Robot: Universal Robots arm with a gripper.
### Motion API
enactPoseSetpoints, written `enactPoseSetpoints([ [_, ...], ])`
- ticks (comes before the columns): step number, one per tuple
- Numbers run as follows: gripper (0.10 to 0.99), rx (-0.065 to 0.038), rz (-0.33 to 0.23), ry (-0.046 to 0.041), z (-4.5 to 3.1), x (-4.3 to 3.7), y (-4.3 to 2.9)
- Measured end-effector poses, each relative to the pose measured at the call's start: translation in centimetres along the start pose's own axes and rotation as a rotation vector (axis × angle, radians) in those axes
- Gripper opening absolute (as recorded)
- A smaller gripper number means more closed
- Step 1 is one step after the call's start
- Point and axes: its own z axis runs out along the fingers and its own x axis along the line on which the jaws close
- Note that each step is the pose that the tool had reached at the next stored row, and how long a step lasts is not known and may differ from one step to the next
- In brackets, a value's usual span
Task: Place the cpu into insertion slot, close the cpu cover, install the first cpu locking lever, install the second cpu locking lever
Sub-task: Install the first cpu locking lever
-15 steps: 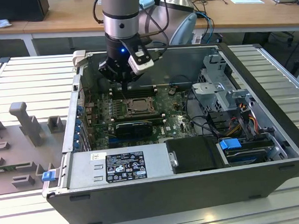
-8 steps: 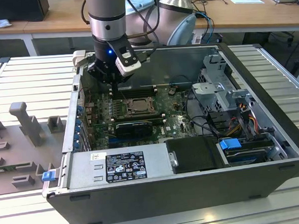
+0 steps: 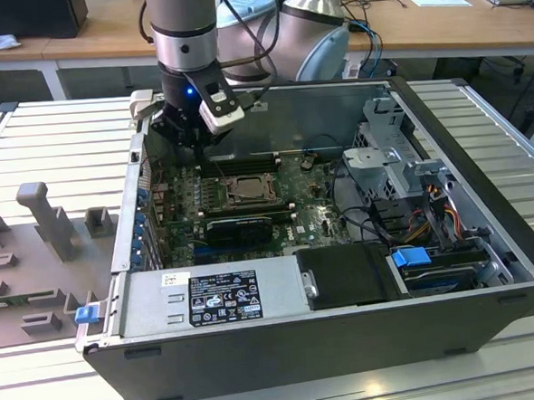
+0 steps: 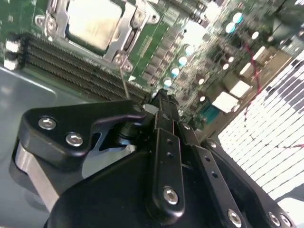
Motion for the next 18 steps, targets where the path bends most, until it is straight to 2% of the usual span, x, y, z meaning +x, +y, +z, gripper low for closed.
enactPoseSetpoints([
  [2,0.106,0.0,-0.003,0.0002,0.06,0.01,0.6],
  [6,0.106,0.0,-0.004,0.0004,0.15,-0.79,0.85],
  [11,0.106,0.0,-0.004,0.0003,0.36,-3.37,0.86],
  [12,0.106,0.0,-0.004,0.0004,0.44,-4.28,0.86],
  [14,0.106,0.0,-0.004,0.0004,0.56,-5.0,0.86],
  [15,0.106,-0.002,-0.004,0.0001,0.63,-5.08,0.84],
  [16,0.106,-0.005,-0.004,0.0005,0.65,-5.18,0.83],
  [18,0.106,-0.031,-0.004,0.0005,0.7,-5.32,0.79],
])
